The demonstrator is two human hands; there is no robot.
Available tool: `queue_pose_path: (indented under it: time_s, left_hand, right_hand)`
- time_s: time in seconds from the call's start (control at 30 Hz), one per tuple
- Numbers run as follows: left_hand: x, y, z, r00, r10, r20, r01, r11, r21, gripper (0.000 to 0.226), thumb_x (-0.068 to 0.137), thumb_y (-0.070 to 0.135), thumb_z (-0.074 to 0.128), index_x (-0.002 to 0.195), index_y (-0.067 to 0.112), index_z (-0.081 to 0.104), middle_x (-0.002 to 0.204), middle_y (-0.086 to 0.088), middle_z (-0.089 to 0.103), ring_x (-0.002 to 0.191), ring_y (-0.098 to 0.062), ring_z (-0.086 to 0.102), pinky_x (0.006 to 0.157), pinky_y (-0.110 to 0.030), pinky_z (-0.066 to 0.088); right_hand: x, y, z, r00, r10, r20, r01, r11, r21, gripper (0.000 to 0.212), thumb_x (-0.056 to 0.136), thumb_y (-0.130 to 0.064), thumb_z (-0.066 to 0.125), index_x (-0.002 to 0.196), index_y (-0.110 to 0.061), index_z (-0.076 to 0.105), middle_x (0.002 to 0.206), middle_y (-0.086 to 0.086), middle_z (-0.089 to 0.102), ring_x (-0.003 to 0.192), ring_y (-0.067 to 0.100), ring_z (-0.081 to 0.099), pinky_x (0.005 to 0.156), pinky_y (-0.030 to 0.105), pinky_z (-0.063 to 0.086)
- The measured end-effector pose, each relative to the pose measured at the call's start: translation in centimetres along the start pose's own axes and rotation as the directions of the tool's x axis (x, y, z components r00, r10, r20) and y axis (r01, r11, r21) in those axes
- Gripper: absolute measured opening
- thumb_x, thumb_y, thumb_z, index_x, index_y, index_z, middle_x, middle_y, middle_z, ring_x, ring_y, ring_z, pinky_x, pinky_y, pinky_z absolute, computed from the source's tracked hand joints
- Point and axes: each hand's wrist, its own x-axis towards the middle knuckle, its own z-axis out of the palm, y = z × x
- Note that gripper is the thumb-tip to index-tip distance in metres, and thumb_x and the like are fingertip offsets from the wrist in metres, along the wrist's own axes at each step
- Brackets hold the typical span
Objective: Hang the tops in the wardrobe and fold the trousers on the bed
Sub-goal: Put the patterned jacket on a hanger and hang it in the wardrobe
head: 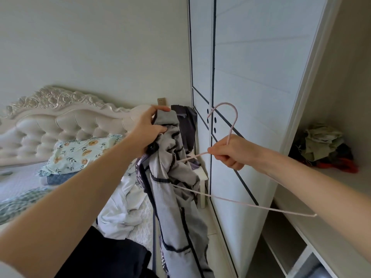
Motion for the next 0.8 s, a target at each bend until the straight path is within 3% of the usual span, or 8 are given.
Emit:
queue_pose_path:
  time_s: [0.1,0.17,0.3,0.4,0.47,0.57,0.7,0.8]
  left_hand:
    - [-1.3,0.7,2.0,0.998,0.023,0.066,-0.020,0.999,-0.035,0.054,0.082,-0.021,0.054,0.114,0.022,0.061,0.110,-0.003,0.061,0.091,-0.011,0.066,0.082,-0.032,0.058]
    - [-1.9,1.1,3.2,0.997,0.010,0.072,-0.002,0.994,-0.111,0.052,0.083,-0.018,0.054,0.116,0.022,0.062,0.117,-0.007,0.061,0.103,-0.020,0.065,0.087,-0.037,0.058]
    - [-3.1,1.8,2.7,0.984,-0.122,0.128,0.157,0.935,-0.319,0.032,0.093,0.004,0.059,0.121,0.020,0.060,0.107,-0.010,0.066,0.090,-0.021,0.069,0.072,-0.031,0.058]
    - [-3.2,1.8,1.7,0.991,0.017,0.131,-0.022,0.999,0.034,0.024,0.098,0.025,0.057,0.122,0.024,0.059,0.106,0.005,0.066,0.099,-0.012,0.066,0.088,-0.031,0.054]
    - [-3.4,2.6,1.5,0.965,0.170,0.199,-0.217,0.945,0.243,0.026,0.102,0.030,0.047,0.127,0.028,0.057,0.111,0.018,0.061,0.106,-0.002,0.059,0.095,-0.019,0.045]
    - [-3.4,4.1,0.4,0.876,0.195,0.442,-0.332,0.907,0.257,0.047,0.099,0.034,0.026,0.138,0.034,0.051,0.130,0.015,0.058,0.122,0.002,0.052,0.102,-0.011,0.035]
    - [-1.9,4.2,-0.9,0.939,0.254,0.232,-0.290,0.947,0.136,0.062,0.085,0.007,0.045,0.132,0.045,0.053,0.092,-0.010,0.071,0.077,-0.030,0.059,0.072,-0.043,0.050]
    - [-1.2,3.3,0.0,0.918,0.318,0.236,-0.387,0.846,0.368,0.060,0.082,-0.003,0.066,0.127,0.036,0.054,0.110,0.001,0.069,0.098,-0.016,0.065,0.087,-0.032,0.055]
  right_hand:
    - [1.2,0.3,2.6,0.979,-0.027,-0.204,0.048,0.994,0.100,0.045,0.098,-0.020,0.052,0.056,-0.014,0.038,0.047,0.002,0.029,0.036,0.012,0.022,0.037,0.018,0.020]
    - [2.3,0.8,4.3,0.944,-0.014,-0.328,0.066,0.987,0.148,0.045,0.096,-0.021,0.054,0.055,-0.016,0.035,0.048,0.003,0.030,0.038,0.015,0.024,0.037,0.019,0.022]
    - [2.5,1.3,4.0,0.856,-0.037,-0.516,0.147,0.974,0.174,0.045,0.093,-0.027,0.057,0.055,-0.014,0.038,0.053,0.009,0.032,0.043,0.018,0.024,0.042,0.018,0.026]
    - [1.5,0.9,3.1,0.811,-0.154,-0.564,0.268,0.955,0.124,0.049,0.094,-0.023,0.057,0.053,-0.001,0.040,0.053,0.011,0.031,0.045,0.019,0.024,0.041,0.007,0.030]
    - [1.1,0.6,3.0,0.800,-0.202,-0.565,0.315,0.943,0.110,0.051,0.095,-0.020,0.056,0.056,0.008,0.039,0.053,0.013,0.031,0.049,0.022,0.025,0.043,0.008,0.030]
    - [0.7,0.3,2.8,0.795,-0.228,-0.562,0.345,0.932,0.110,0.051,0.096,-0.018,0.055,0.055,0.007,0.038,0.053,0.013,0.031,0.048,0.021,0.024,0.042,0.008,0.028]
    - [-0.2,-0.1,2.4,0.794,-0.246,-0.556,0.368,0.923,0.117,0.049,0.097,-0.017,0.053,0.054,0.002,0.037,0.052,0.010,0.027,0.044,0.015,0.022,0.042,0.013,0.025]
    - [-0.4,-0.5,1.9,0.789,-0.234,-0.568,0.363,0.924,0.124,0.048,0.096,-0.017,0.053,0.054,-0.001,0.036,0.050,0.007,0.025,0.043,0.015,0.021,0.042,0.016,0.023]
